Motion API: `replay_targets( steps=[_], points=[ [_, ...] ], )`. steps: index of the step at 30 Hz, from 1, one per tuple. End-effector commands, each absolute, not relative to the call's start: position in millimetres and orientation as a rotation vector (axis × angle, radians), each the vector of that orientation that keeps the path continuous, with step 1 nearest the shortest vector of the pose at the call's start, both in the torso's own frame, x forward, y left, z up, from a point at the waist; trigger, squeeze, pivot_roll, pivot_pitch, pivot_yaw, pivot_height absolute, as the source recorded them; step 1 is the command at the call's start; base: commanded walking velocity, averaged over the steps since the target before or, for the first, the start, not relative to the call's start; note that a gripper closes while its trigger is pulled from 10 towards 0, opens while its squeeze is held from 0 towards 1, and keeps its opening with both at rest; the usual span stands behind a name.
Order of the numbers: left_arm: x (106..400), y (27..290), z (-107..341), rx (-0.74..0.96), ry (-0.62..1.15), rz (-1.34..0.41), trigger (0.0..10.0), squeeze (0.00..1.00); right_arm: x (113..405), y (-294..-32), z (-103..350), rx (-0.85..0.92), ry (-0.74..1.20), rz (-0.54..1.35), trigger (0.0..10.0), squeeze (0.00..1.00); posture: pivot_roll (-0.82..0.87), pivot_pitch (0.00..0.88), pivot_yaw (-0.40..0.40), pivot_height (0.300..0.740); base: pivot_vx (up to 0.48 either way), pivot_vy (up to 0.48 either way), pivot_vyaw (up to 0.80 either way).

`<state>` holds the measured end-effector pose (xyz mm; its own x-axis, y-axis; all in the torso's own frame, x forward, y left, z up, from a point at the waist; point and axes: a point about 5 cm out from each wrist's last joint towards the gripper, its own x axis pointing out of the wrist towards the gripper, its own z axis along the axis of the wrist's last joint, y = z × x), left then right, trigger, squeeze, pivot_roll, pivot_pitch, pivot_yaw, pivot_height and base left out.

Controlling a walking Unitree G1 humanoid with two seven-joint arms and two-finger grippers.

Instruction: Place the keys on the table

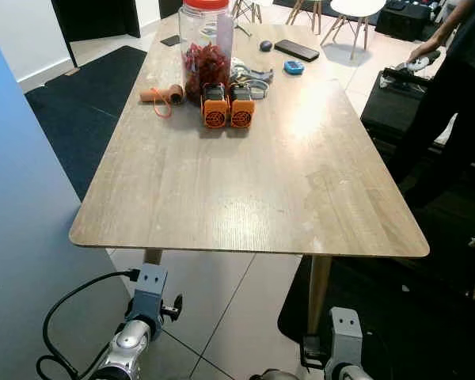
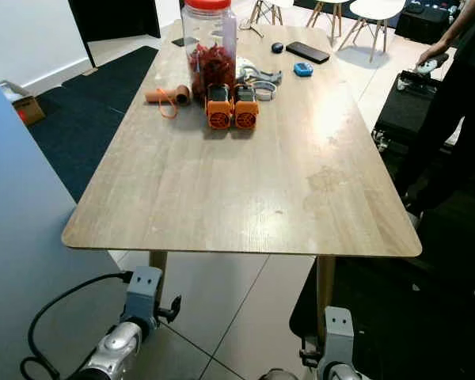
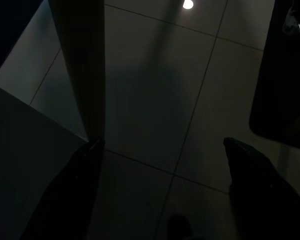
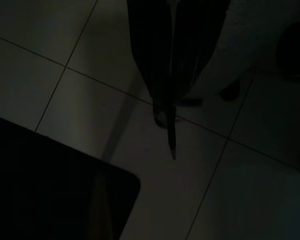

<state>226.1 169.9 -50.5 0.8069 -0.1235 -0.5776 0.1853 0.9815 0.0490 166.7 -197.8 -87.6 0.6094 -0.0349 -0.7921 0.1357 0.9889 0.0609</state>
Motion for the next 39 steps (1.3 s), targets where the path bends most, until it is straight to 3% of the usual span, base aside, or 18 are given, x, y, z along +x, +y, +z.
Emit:
replay_targets(
  steps=[1, 16, 21, 24, 39],
  points=[
    [224.1, 169.3, -52.7, 0.097, 0.630, -0.159, 10.0, 0.00, 161.8, -200.1, -89.4, 0.134, 0.922, -0.122, 10.0, 0.00, 0.05, 0.083, -0.039, 0.740, 0.000, 0.000, 0.00],
    [223.3, 173.3, -54.8, 0.138, 0.667, -0.155, 10.0, 0.00, 136.0, -222.1, -94.9, 0.157, 0.954, -0.232, 10.0, 0.00, 0.05, 0.079, -0.029, 0.740, 0.000, 0.000, 0.00],
    [224.2, 167.8, -54.4, 0.172, 0.662, -0.210, 10.0, 0.00, 129.8, -226.6, -96.1, 0.156, 0.965, -0.250, 10.0, 0.00, 0.04, 0.080, -0.022, 0.740, 0.000, -0.480, 0.00],
    [224.9, 170.2, -54.9, 0.111, 0.676, -0.153, 10.0, 0.00, 130.3, -230.3, -94.8, 0.179, 0.944, -0.282, 10.0, 0.00, 0.04, 0.078, -0.022, 0.740, 0.000, -0.160, 0.00],
    [224.6, 172.0, -55.7, 0.145, 0.691, -0.160, 10.0, 0.00, 121.1, -271.2, -86.0, 0.231, 0.892, -0.489, 10.0, 0.00, 0.04, 0.075, -0.018, 0.740, 0.000, 0.000, 0.00]
  ],
)
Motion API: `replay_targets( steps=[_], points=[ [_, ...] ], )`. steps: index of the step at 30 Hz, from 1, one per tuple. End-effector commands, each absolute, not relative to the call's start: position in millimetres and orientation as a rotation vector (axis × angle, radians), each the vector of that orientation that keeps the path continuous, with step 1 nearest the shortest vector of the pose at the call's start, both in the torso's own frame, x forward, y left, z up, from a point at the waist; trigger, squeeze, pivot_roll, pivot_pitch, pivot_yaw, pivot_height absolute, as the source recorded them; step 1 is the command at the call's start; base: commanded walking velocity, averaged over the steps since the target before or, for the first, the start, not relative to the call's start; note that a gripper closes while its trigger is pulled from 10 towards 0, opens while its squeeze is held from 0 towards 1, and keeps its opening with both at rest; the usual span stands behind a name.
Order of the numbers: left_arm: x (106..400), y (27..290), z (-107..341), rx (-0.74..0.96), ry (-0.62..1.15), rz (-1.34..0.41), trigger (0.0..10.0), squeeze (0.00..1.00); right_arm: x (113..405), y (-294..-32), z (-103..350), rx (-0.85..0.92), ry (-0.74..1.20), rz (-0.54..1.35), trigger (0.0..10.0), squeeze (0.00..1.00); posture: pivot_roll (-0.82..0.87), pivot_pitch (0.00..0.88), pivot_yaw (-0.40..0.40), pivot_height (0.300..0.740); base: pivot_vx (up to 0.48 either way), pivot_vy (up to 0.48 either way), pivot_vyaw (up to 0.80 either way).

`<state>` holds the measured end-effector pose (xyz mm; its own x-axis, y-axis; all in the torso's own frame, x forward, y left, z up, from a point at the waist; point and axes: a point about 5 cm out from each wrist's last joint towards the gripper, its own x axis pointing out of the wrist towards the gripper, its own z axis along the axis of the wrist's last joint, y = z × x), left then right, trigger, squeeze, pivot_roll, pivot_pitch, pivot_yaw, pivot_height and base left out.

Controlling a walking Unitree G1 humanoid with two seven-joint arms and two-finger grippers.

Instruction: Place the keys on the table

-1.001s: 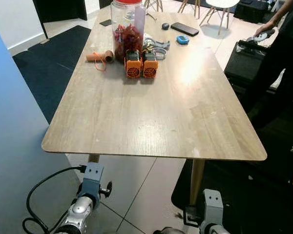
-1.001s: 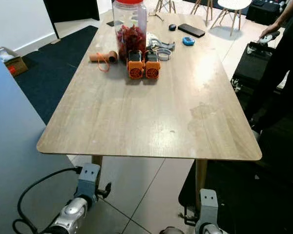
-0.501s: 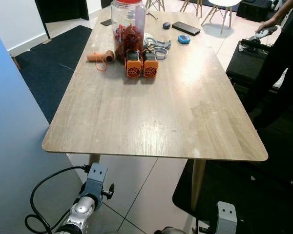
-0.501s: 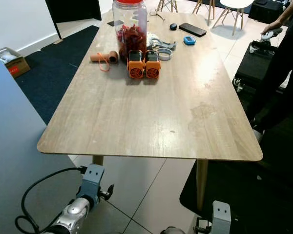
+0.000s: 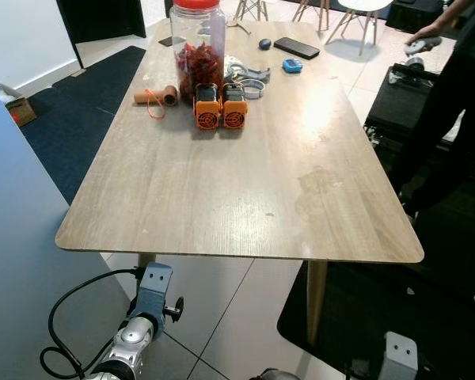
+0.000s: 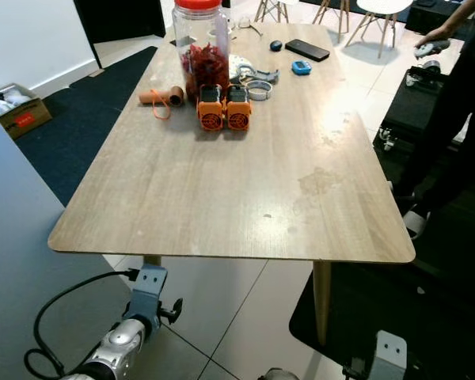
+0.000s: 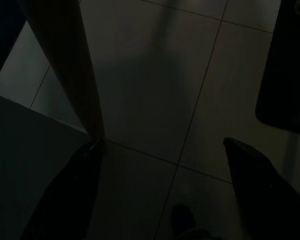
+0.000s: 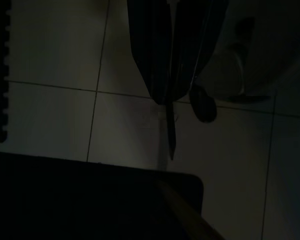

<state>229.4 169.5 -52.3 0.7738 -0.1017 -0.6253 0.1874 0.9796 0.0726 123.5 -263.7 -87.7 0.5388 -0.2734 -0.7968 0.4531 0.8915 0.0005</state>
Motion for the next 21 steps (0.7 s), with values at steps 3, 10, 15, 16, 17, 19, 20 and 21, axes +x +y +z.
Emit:
replay_targets(
  steps=[3, 10, 15, 16, 17, 19, 20, 21],
  points=[
    [224.8, 171.4, -55.6, 0.148, 0.691, -0.165, 10.0, 0.00, 116.2, -285.1, -82.4, 0.231, 0.869, -0.587, 10.0, 0.00, 0.04, 0.075, -0.018, 0.740, 0.000, 0.000, 0.00],
    [223.1, 170.5, -56.0, 0.155, 0.683, -0.178, 10.0, 0.00, 102.9, -375.7, -31.9, 0.167, 0.566, -1.026, 10.0, 0.00, 0.04, 0.076, -0.018, 0.740, 0.000, 0.000, 0.00],
    [221.9, 170.9, -56.7, 0.157, 0.687, -0.183, 10.0, 0.00, 122.3, -419.4, 16.6, 0.141, 0.323, -1.121, 10.0, 0.00, 0.03, 0.073, -0.014, 0.740, 0.000, 0.000, 0.00],
    [221.8, 170.8, -56.8, 0.157, 0.688, -0.185, 10.0, 0.00, 135.8, -432.3, 37.0, 0.165, 0.230, -1.128, 10.0, 0.00, 0.03, 0.070, -0.014, 0.740, 0.000, 0.000, 0.00],
    [221.9, 170.8, -56.8, 0.157, 0.688, -0.186, 10.0, 0.00, 144.1, -439.6, 50.2, 0.185, 0.172, -1.129, 10.0, 0.00, 0.03, 0.068, -0.014, 0.740, 0.000, 0.000, 0.00],
    [221.9, 170.8, -56.8, 0.157, 0.688, -0.186, 10.0, 0.00, 144.1, -439.6, 50.2, 0.185, 0.172, -1.129, 10.0, 0.00, 0.03, 0.068, -0.014, 0.740, 0.000, 0.000, 0.00],
    [222.1, 170.7, -56.7, 0.157, 0.689, -0.187, 10.0, 0.00, 159.3, -445.8, 68.4, 0.199, 0.098, -1.110, 10.0, 0.00, 0.03, 0.065, -0.015, 0.740, 0.000, 0.000, 0.00],
    [222.4, 170.7, -56.6, 0.158, 0.688, -0.187, 10.0, 0.00, 175.4, -448.1, 84.4, 0.207, 0.037, -1.076, 10.0, 0.00, 0.03, 0.062, -0.017, 0.740, 0.000, 0.000, 0.00]
  ],
)
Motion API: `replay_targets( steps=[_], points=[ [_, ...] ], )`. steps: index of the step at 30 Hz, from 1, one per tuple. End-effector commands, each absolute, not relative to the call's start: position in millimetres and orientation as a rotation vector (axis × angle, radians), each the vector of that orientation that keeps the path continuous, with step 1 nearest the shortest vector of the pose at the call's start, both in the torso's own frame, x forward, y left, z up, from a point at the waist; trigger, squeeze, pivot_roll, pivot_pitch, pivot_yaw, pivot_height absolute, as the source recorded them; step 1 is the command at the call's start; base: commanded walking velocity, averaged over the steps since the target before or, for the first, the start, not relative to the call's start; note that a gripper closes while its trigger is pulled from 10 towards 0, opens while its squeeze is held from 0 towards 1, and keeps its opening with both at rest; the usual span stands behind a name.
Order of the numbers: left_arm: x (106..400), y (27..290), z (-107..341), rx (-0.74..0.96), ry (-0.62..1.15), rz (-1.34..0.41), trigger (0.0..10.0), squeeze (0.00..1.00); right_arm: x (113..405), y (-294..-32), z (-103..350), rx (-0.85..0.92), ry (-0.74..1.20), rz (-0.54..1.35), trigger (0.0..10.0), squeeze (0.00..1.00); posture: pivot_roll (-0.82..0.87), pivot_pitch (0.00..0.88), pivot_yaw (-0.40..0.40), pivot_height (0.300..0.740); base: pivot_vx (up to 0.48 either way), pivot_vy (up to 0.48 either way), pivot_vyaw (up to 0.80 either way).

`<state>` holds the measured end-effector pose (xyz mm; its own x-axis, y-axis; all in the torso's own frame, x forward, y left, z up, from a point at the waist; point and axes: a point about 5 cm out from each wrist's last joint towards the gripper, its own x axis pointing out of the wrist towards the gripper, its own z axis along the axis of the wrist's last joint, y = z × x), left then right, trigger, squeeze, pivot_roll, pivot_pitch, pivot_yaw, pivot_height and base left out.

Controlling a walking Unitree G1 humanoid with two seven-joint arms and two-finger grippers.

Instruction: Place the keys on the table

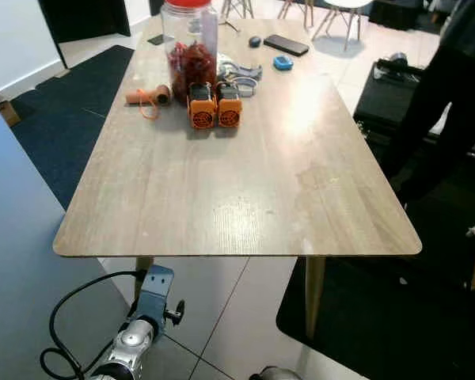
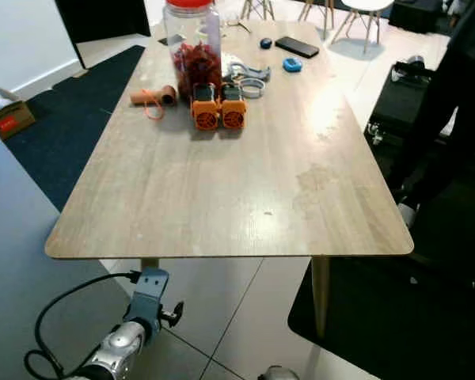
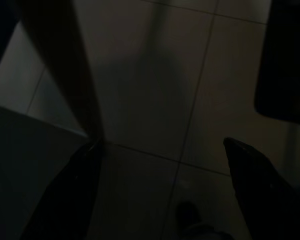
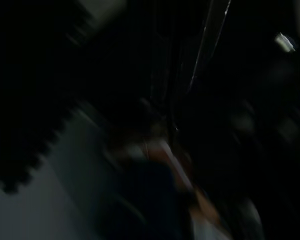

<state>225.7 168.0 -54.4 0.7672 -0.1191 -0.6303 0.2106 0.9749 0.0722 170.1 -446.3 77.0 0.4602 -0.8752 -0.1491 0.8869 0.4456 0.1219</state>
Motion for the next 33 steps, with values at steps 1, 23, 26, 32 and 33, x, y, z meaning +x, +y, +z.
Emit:
replay_targets(
  steps=[1, 23, 26, 32, 33],
  points=[
    [222.6, 170.8, -56.5, 0.159, 0.688, -0.186, 10.0, 0.00, 191.9, -447.3, 98.8, 0.205, -0.009, -1.027, 10.0, 0.00, 0.03, 0.060, -0.020, 0.740, 0.000, 0.000, 0.00],
    [205.1, 185.0, -66.2, 0.220, 0.752, -0.161, 10.0, 0.00, 377.1, -259.4, 212.6, 0.204, -0.229, 0.041, 10.0, 0.00, 0.05, 0.078, -0.030, 0.740, 0.000, 0.000, 0.00],
    [205.7, 185.2, -65.7, 0.214, 0.746, -0.157, 10.0, 0.00, 381.9, -238.4, 214.5, 0.200, -0.212, 0.148, 10.0, 0.00, 0.05, 0.081, -0.033, 0.740, 0.000, 0.000, 0.00],
    [205.9, 185.7, -65.3, 0.208, 0.741, -0.152, 10.0, 0.00, 380.1, -217.1, 208.1, 0.158, -0.161, 0.285, 10.0, 0.00, 0.05, 0.083, -0.035, 0.740, 0.000, 0.000, 0.00],
    [205.6, 186.0, -65.3, 0.206, 0.741, -0.150, 10.0, 0.00, 377.7, -211.5, 204.8, 0.147, -0.140, 0.329, 10.0, 0.00, 0.05, 0.084, -0.034, 0.740, 0.000, 0.000, 0.00]
  ],
)
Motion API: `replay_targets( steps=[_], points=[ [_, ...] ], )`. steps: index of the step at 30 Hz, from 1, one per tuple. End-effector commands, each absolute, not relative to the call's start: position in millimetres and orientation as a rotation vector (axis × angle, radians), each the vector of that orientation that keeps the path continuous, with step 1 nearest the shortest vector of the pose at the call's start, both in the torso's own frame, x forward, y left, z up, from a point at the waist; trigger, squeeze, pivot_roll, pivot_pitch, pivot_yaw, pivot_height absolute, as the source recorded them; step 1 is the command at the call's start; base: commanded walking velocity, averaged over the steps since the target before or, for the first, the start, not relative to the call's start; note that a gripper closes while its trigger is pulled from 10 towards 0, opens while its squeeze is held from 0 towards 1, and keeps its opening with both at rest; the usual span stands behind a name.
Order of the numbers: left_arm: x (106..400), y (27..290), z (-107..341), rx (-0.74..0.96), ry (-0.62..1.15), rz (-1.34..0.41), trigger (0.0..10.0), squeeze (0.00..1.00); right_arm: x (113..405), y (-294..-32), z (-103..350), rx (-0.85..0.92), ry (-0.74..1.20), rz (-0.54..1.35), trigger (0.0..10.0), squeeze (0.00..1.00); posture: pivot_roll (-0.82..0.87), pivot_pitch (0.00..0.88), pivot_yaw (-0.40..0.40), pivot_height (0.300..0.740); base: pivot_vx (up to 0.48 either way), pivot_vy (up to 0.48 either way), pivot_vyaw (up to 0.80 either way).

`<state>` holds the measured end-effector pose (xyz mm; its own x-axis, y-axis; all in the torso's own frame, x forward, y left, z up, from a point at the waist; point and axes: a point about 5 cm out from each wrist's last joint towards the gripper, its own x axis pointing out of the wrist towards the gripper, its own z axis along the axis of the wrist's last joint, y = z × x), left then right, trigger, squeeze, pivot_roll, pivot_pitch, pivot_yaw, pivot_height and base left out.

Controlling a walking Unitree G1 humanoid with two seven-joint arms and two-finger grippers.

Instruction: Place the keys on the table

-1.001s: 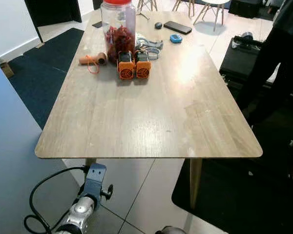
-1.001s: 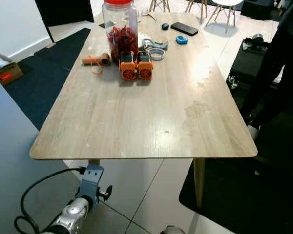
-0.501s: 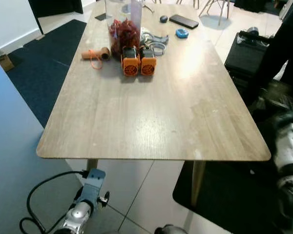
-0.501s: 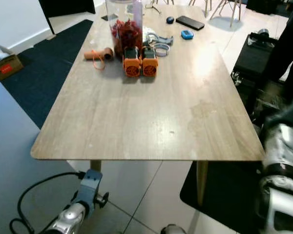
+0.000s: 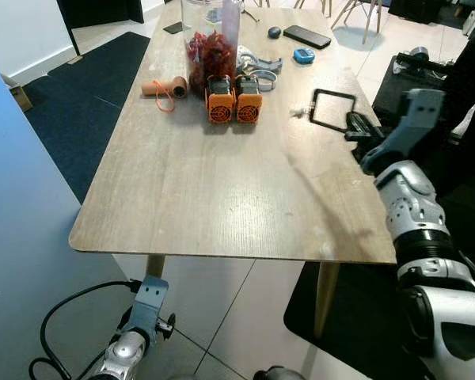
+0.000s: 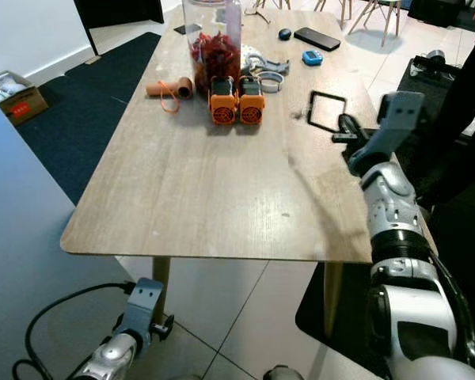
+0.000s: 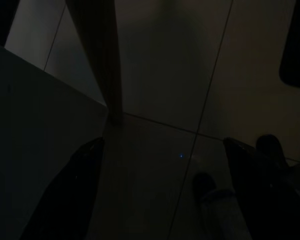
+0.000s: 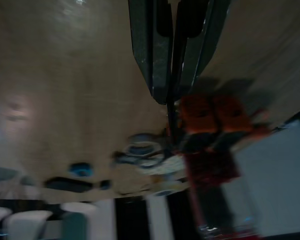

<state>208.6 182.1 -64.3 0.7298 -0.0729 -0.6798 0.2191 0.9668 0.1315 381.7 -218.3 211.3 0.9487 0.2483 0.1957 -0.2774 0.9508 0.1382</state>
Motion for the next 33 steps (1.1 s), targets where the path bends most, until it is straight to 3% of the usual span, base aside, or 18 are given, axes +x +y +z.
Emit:
replay_targets(
  steps=[1, 11, 21, 26, 33],
  points=[
    [205.6, 186.0, -65.3, 0.206, 0.741, -0.150, 10.0, 0.00, 377.7, -211.5, 204.8, 0.147, -0.140, 0.329, 10.0, 0.00, 0.05, 0.084, -0.034, 0.740, 0.000, 0.000, 0.00],
    [205.5, 186.2, -65.0, 0.186, 0.735, -0.148, 10.0, 0.00, 346.7, -176.8, 185.1, -0.013, -0.005, 0.710, 10.0, 0.00, 0.05, 0.084, -0.034, 0.740, 0.000, 0.000, 0.00],
    [205.9, 184.0, -64.8, 0.168, 0.731, -0.156, 10.0, 0.00, 319.6, -168.2, 175.6, -0.113, 0.117, 0.900, 10.0, 0.00, 0.05, 0.085, -0.033, 0.740, 0.000, 0.000, 0.00],
    [205.9, 183.7, -64.8, 0.162, 0.731, -0.156, 10.0, 0.00, 313.2, -169.7, 177.4, -0.146, 0.139, 0.931, 10.0, 0.00, 0.05, 0.085, -0.033, 0.740, 0.000, 0.000, 0.00],
    [205.3, 183.6, -65.3, 0.150, 0.736, -0.155, 10.0, 0.00, 316.3, -185.7, 174.0, -0.221, 0.177, 0.821, 10.0, 0.00, 0.04, 0.086, -0.030, 0.740, 0.000, 0.000, 0.00]
  ],
)
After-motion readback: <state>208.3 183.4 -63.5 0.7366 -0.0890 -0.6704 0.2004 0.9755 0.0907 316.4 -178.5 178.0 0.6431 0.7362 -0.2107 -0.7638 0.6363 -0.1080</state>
